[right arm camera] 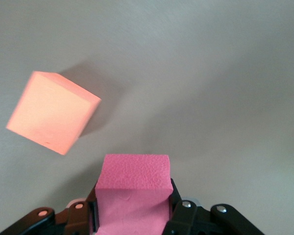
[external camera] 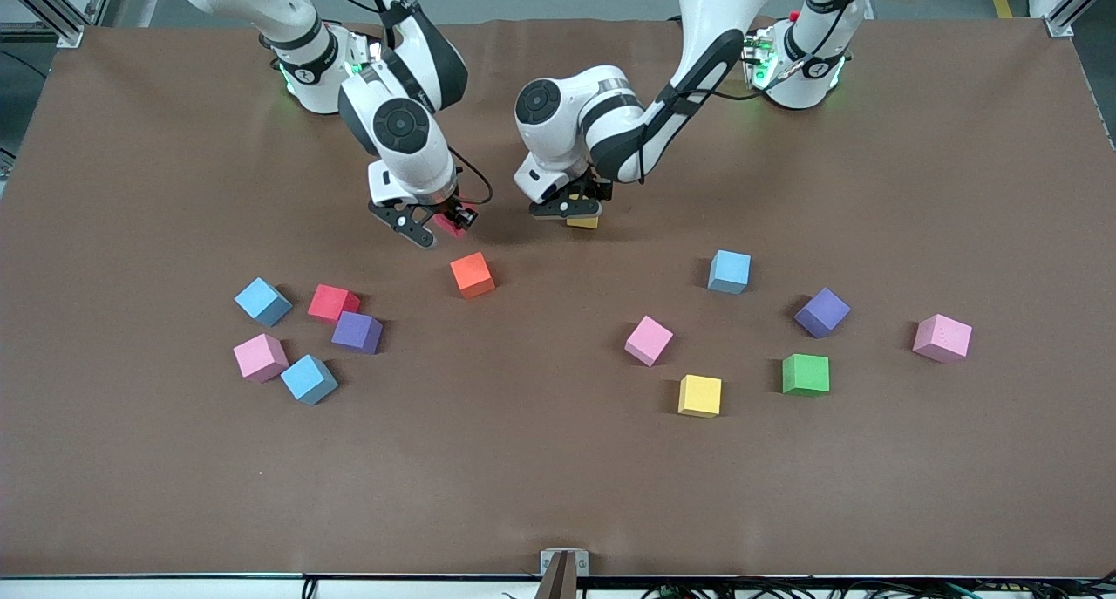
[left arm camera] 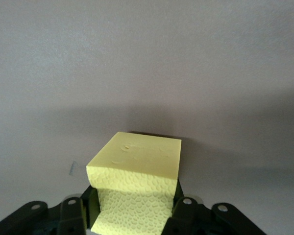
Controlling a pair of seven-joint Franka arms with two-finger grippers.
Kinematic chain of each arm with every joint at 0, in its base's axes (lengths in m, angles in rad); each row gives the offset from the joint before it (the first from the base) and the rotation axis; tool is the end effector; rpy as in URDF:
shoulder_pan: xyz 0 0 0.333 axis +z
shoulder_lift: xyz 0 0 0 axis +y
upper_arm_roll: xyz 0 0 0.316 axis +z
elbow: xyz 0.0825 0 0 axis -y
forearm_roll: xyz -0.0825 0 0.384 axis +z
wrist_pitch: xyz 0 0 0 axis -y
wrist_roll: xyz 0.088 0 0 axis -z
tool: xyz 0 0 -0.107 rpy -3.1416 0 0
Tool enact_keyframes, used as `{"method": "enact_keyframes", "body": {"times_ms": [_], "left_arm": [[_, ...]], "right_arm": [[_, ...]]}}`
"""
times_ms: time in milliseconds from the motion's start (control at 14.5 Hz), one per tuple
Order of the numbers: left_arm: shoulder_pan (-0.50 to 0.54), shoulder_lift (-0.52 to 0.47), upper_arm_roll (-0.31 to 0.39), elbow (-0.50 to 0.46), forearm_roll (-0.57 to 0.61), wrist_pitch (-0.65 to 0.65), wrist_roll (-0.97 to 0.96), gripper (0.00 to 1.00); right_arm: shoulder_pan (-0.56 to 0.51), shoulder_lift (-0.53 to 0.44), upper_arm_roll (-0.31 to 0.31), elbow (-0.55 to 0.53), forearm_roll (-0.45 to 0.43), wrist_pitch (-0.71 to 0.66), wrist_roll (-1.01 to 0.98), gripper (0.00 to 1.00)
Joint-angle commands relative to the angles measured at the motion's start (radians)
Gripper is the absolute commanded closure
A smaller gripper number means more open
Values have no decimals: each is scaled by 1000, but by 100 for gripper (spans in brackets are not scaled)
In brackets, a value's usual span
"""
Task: Arrange 11 blocks into digit 3
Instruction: 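Place the red block beside the yellow block with the right gripper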
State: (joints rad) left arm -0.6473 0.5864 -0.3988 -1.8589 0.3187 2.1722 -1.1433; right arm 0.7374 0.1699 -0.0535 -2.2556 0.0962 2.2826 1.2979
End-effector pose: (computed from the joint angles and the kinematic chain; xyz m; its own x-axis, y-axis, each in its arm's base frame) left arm 0.3275 -0.5215 0.2064 0.9940 -0.0678 -0.0859 -0.0832 -0.9782 -0.1904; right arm 0.4025 0.3309 0.2767 0.7696 -0.6321 -0.0908 -0.6211 -0.7739 0.1237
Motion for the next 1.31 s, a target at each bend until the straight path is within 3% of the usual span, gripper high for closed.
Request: {"method": "enact_keyframes", "body": {"times_ms": [0,138,206,275,344,756,1032,1238], "left_arm": [[-5,23,0,27,0,-25,0,78],[-5,30,0,29,0,-25,0,70],[-5,30,0,32,0,-25,-10,47],[-5,30,0,41,0,-25,-36,12],[-3,30,0,44,2,-25,-39,0],[5,-8,0,63,-1,-50,-49,0],[21,-78,3,66,-6,-136,-47,0],[70,-123,9,105,-58,-147,-49,0]], "right_arm": [[26,-47,-6,-79,30,32,163,62],[42,-50,-6,-108,31,67,291,62],[49,-47,-6,-122,43,113,373,62],[59,-47,-5,-139,54,164,447,62],[68,-46,-6,-153,59,207,521,62],[103,-36,-3,-194,79,319,802,61],[148,-21,0,-197,172,376,824,61],[181,5,-2,-196,174,377,853,61]]}}
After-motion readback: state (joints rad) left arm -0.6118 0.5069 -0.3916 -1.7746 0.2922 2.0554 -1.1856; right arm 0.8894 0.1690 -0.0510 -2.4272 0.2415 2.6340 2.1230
